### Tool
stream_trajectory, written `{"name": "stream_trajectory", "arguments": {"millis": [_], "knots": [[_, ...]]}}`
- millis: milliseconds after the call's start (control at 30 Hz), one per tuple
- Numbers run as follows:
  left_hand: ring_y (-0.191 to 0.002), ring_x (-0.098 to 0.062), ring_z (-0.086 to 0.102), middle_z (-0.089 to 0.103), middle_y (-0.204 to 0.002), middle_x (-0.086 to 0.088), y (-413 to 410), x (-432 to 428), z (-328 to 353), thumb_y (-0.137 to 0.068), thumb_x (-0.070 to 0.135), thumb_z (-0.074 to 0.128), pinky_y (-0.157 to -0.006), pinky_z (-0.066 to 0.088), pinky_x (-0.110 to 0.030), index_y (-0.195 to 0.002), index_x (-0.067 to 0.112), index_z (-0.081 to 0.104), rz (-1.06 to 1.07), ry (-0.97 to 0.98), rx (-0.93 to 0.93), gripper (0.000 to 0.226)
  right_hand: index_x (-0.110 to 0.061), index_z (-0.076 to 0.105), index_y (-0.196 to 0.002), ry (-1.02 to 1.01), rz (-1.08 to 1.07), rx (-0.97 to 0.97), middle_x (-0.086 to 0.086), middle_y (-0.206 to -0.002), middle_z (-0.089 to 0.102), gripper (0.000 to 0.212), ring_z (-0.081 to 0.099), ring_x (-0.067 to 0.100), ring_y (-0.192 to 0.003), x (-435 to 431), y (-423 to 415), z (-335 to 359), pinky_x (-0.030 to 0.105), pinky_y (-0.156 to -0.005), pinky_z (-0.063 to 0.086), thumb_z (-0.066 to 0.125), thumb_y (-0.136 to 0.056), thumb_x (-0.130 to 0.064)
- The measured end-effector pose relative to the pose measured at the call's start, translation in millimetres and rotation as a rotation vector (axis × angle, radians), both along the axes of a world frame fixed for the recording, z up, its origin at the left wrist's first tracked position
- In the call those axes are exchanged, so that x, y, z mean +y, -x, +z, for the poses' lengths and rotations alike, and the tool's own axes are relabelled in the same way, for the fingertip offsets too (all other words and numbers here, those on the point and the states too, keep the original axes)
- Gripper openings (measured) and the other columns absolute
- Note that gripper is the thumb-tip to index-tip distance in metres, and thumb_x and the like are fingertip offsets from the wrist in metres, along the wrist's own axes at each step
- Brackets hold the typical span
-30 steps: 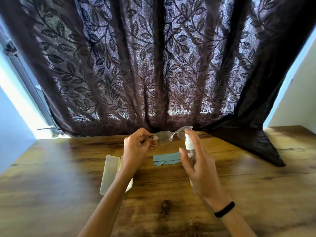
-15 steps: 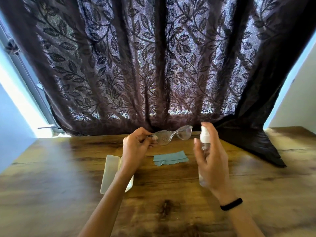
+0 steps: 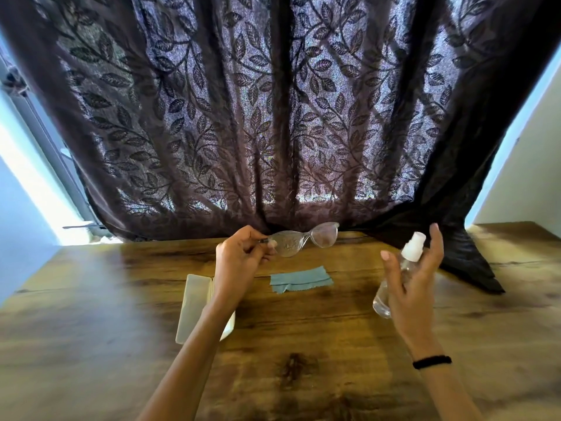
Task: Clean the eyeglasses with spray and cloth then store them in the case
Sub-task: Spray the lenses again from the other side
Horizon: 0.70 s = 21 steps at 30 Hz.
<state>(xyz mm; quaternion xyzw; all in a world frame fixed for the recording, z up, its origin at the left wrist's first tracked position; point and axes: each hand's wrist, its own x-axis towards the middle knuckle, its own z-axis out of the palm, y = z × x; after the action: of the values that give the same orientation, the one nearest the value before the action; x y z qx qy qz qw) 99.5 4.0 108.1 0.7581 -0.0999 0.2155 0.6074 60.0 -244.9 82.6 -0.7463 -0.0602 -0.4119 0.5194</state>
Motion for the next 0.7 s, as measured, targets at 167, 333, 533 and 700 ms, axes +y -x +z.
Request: {"name": "stream_trajectory", "arguments": {"millis": [167, 333, 533, 700], "knots": [[-0.063, -0.014, 0.070, 0.073, -0.072, 0.009, 0.4, 0.5, -0.7, -0.084, -0.002, 0.061, -0.057, 0.055, -0.019, -0.071, 0.027, 0.060, 0.000, -0.018, -0.008, 0.032, -0.019, 0.032, -0.127, -0.065, -0.015, 0.189, -0.001, -0.095, 0.047, 0.048, 0.051, -0.002, -0.075, -15.4, -11.4, -24.2, 0.012, -0.069, 0.044, 0.053, -0.086, -0.030], [-0.064, -0.015, 0.070, 0.073, -0.072, 0.010, 0.7, 0.8, -2.3, -0.084, -0.002, 0.061, -0.058, 0.056, -0.020, -0.071, 0.029, 0.061, -0.005, -0.023, -0.010, 0.034, -0.006, 0.033, -0.121, -0.080, -0.050, 0.248, 0.002, -0.090, 0.043, 0.043, 0.048, -0.001, -0.069, -26.2, -21.3, -35.8, 0.001, -0.060, 0.041, 0.056, -0.088, -0.021], [-0.063, -0.016, 0.070, 0.073, -0.071, 0.008, 0.5, 0.9, -6.2, -0.084, 0.000, 0.062, -0.057, 0.056, -0.020, -0.071, 0.029, 0.060, 0.007, -0.026, -0.001, 0.033, -0.023, 0.031, -0.107, -0.047, -0.063, 0.307, -0.002, -0.087, 0.043, 0.032, 0.046, 0.008, -0.073, -27.6, -18.5, -49.5, 0.011, -0.059, 0.046, 0.057, -0.087, -0.024], [-0.063, -0.015, 0.070, 0.073, -0.073, 0.008, 0.6, 1.3, -6.8, -0.084, -0.002, 0.061, -0.057, 0.055, -0.020, -0.072, 0.025, 0.060, 0.001, -0.030, -0.011, 0.030, -0.015, 0.034, -0.121, -0.059, -0.080, 0.354, 0.009, -0.105, 0.048, 0.048, 0.052, 0.024, -0.093, -25.2, -15.0, -50.1, 0.043, -0.084, 0.048, 0.061, -0.083, -0.028]]}}
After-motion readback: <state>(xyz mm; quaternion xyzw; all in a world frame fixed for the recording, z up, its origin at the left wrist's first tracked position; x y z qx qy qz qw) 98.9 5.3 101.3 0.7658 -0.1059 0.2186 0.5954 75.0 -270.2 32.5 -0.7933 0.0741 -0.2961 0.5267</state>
